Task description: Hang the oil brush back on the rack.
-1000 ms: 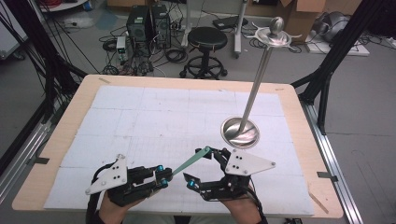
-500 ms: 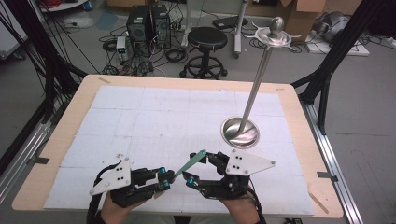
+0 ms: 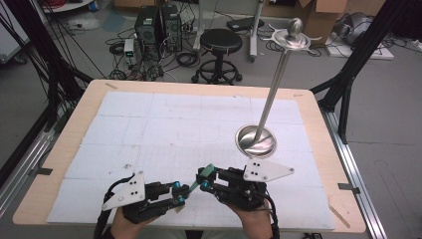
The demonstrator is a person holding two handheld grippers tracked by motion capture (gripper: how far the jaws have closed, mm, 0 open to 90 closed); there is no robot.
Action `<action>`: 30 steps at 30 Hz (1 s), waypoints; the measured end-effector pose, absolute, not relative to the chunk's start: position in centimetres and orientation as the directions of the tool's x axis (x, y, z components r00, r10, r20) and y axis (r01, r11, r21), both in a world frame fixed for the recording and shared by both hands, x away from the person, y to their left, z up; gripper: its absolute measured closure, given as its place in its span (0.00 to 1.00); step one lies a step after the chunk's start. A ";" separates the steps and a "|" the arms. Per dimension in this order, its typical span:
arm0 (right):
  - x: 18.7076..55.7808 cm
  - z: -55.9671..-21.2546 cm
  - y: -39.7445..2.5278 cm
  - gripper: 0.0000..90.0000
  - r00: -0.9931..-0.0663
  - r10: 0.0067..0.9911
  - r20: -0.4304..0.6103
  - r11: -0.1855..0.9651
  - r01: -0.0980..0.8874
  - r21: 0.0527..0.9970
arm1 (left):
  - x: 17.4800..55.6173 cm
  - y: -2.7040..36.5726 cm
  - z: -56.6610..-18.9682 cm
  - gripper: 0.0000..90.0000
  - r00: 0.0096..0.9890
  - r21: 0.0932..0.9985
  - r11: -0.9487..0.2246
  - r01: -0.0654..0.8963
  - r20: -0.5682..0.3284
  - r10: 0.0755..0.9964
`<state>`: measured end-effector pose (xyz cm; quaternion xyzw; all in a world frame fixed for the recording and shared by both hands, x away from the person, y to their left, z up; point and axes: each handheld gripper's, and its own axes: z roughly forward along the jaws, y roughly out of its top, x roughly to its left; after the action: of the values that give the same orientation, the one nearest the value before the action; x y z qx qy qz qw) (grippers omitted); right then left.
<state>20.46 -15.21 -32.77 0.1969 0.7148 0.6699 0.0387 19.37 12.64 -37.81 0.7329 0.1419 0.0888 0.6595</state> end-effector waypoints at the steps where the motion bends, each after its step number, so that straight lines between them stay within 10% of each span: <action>1: 20.4 -32.7 -15.1 0.90 -0.921 0.328 0.210 0.029 0.232 0.972 | 19.4 12.6 -37.9 0.91 0.945 0.991 -0.093 0.094 -0.060 0.321; 11: 20.2 -32.4 -15.6 0.92 -0.935 0.301 0.188 0.065 0.216 0.974 | 20.1 12.7 -38.1 0.60 0.958 0.980 -0.113 0.164 -0.131 0.255; 30: 20.4 -32.6 -15.5 0.91 -0.985 0.021 0.173 0.083 0.175 0.981 | 19.7 11.1 -38.6 0.80 0.977 0.959 -0.192 0.210 -0.212 0.010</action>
<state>20.40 -15.45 -32.61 0.0668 0.7336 0.6739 -0.0568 19.69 11.13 -38.65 0.7679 0.0719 -0.0792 0.6315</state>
